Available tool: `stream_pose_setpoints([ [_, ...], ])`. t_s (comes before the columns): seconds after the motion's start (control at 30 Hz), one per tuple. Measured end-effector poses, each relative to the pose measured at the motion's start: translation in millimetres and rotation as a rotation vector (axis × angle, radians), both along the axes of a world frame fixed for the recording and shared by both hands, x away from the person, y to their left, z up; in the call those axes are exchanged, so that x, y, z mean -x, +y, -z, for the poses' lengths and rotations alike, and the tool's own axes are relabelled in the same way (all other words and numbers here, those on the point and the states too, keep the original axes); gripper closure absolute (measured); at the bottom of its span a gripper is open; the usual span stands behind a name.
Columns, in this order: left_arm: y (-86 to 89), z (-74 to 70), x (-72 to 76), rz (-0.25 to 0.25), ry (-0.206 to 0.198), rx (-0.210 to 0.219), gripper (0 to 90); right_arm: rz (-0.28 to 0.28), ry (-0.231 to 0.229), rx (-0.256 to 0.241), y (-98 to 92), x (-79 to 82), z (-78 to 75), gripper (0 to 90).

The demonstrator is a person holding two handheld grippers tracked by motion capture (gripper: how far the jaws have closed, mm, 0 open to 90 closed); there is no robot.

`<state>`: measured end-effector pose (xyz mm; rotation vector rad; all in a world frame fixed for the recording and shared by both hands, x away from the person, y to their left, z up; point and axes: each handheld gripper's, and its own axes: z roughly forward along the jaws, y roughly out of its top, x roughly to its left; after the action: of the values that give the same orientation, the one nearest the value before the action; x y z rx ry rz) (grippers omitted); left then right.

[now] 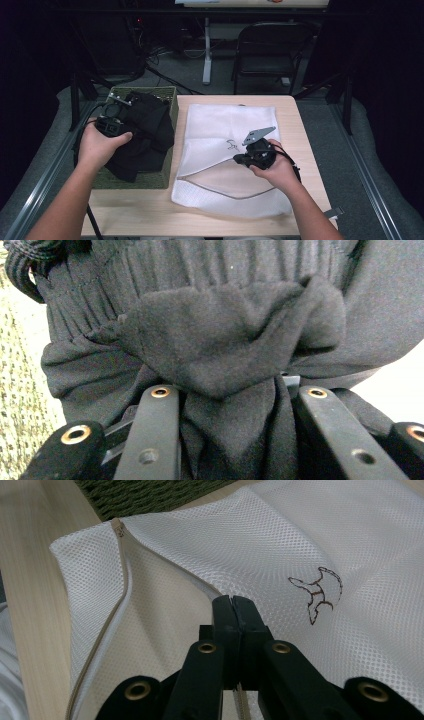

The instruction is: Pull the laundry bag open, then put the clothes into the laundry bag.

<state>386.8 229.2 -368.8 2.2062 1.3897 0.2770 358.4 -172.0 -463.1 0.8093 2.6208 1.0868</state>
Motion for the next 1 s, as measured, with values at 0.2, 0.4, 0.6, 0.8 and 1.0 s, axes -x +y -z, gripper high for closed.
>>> stream_pose_setpoints([
  [0.2, -3.5, -3.8, 5.2, 0.018, -0.013, 0.007, 67.1, -0.003, 0.001, 0.009, 0.8, -1.4, -1.5, 89.7],
  [0.4, -7.3, -5.4, 10.2, 0.032, -0.018, 0.002, 67.1, 0.002, 0.01, 0.015, 1.4, -5.5, 1.4, 89.7],
  [0.6, -11.1, -6.3, 12.6, 0.046, -0.019, 0.002, 67.1, 0.017, 0.019, 0.013, -2.2, -11.8, 3.1, 89.7],
  [0.8, -16.8, -5.4, 13.8, 0.068, -0.019, 0.003, 67.1, 0.032, 0.024, 0.009, -4.9, -17.8, 5.4, 89.7],
  [1.0, -22.5, -4.9, 17.2, 0.087, -0.018, 0.003, 67.1, 0.048, 0.029, 0.017, -5.4, -24.7, 7.0, 89.7],
])
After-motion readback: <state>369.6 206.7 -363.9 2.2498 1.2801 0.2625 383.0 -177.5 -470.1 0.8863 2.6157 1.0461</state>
